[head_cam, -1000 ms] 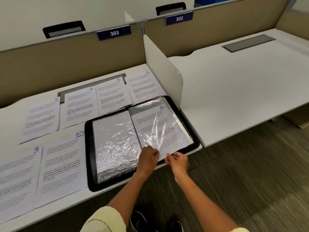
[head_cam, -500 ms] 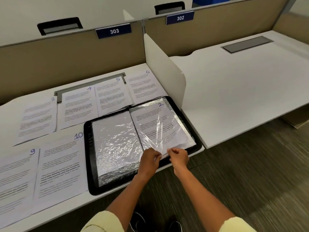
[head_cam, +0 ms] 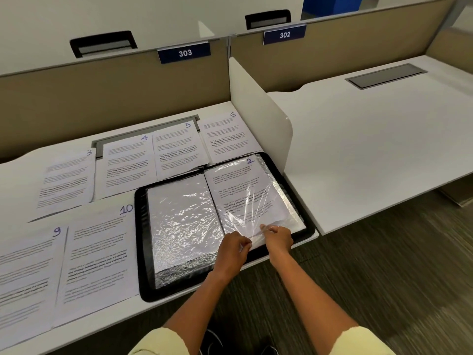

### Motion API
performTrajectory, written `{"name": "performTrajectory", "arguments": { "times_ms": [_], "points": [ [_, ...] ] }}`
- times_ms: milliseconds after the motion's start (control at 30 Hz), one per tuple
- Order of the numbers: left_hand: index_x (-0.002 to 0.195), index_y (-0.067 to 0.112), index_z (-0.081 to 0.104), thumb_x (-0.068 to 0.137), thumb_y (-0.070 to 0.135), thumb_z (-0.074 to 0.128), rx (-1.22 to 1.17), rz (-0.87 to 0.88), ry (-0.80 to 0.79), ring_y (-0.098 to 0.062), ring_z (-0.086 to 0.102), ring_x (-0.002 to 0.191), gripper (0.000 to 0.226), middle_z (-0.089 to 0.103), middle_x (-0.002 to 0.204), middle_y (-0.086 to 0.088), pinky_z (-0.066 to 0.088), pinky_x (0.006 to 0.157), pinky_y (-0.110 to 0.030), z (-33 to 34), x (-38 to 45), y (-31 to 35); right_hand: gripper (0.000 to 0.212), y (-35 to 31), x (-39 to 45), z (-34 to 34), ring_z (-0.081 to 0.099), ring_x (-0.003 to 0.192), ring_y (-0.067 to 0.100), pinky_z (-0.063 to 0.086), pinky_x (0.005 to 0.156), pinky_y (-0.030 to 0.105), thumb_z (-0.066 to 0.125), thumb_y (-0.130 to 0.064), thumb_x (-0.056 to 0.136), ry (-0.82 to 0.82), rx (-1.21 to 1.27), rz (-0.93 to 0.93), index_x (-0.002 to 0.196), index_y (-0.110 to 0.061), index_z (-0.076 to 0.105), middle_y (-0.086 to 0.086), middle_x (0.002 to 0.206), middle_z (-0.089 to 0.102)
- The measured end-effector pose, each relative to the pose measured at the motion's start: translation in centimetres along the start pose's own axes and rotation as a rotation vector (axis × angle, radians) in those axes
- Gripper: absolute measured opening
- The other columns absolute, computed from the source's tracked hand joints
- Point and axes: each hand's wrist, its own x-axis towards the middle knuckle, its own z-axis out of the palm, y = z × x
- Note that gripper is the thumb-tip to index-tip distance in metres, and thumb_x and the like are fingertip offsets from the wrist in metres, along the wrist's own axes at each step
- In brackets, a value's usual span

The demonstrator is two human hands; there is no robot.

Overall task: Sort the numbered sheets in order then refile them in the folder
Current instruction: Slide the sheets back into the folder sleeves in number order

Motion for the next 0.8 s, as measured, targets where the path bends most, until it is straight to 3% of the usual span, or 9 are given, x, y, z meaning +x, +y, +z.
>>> {"name": "performTrajectory", "arguments": {
  "times_ms": [67,167,300,400,500,633,800],
  "points": [
    [0.099,0.017,0.076,0.09,0.021,0.067,0.001,0.001,-0.009,-0.009,0.057,0.082,0.013,0.066,0.09,0.0,0.046,0.075,-0.024,0.1,0.0,-0.4,0.023,0.1,0.0,-0.6,0.058,0.078,0.017,0.044,0.063,0.025,0.072,-0.031,0.091,0.041,0.026,-0.018,0.074,-0.015,0.069,-0.001,0.077,0.063],
    [0.098,0.018,0.076,0.091,0.022,0.066,0.0,-0.008,-0.028,-0.009,0.057,0.083,0.013,0.065,0.088,0.002,0.048,0.078,-0.028,0.3,0.0,-0.9,0.015,0.2,0.0,-2.1,0.057,0.086,0.013,0.045,0.071,0.023,0.072,-0.031,0.091,0.135,0.08,-0.087,0.092,-0.017,0.072,-0.004,0.092,0.064],
    [0.101,0.019,0.076,0.091,0.022,0.066,-0.012,-0.019,-0.053,-0.008,0.057,0.086,0.014,0.064,0.09,0.003,0.048,0.08,-0.026,0.4,0.1,-1.0,0.019,0.2,0.7,-4.0,0.064,0.091,0.022,0.051,0.074,0.03,0.077,-0.03,0.086,0.251,0.136,-0.127,0.076,-0.017,0.067,0.007,0.098,0.065],
    [0.1,0.019,0.076,0.091,0.023,0.066,-0.005,-0.02,-0.061,-0.009,0.057,0.085,0.014,0.064,0.09,0.003,0.046,0.079,-0.027,0.3,0.1,-0.8,0.021,-0.2,0.9,-5.0,0.063,0.092,0.023,0.054,0.083,0.039,0.078,-0.027,0.085,0.27,0.165,-0.136,0.082,-0.016,0.06,0.005,0.095,0.064],
    [0.095,0.02,0.076,0.09,0.033,0.066,-0.005,-0.029,-0.091,-0.007,0.055,0.081,0.016,0.064,0.087,0.003,0.044,0.074,-0.026,-0.1,0.4,-0.4,0.014,-1.0,0.7,-5.5,0.061,0.088,0.011,0.051,0.082,0.033,0.074,-0.019,0.088,0.22,0.202,-0.172,0.096,-0.015,0.063,0.001,0.096,0.068],
    [0.098,0.02,0.074,0.091,0.048,0.061,-0.035,-0.103,-0.154,-0.008,0.058,0.083,0.032,0.067,0.092,0.004,0.048,0.076,-0.027,-1.3,1.2,0.6,0.012,-2.2,-0.4,-5.2,0.066,0.085,0.008,0.055,0.084,0.03,0.071,-0.011,0.09,0.149,0.242,-0.288,0.089,-0.022,0.068,-0.005,0.087,0.071],
    [0.095,0.015,0.075,0.094,0.055,0.05,-0.241,-0.236,-0.058,-0.01,0.064,0.079,0.047,0.071,0.087,0.003,0.048,0.07,-0.023,-4.4,2.7,2.6,0.009,-4.1,-2.9,-3.8,0.066,0.09,-0.003,0.046,0.077,0.009,0.071,-0.018,0.091,0.04,0.233,-0.464,0.094,-0.026,0.072,-0.014,0.092,0.072]
  ]
}}
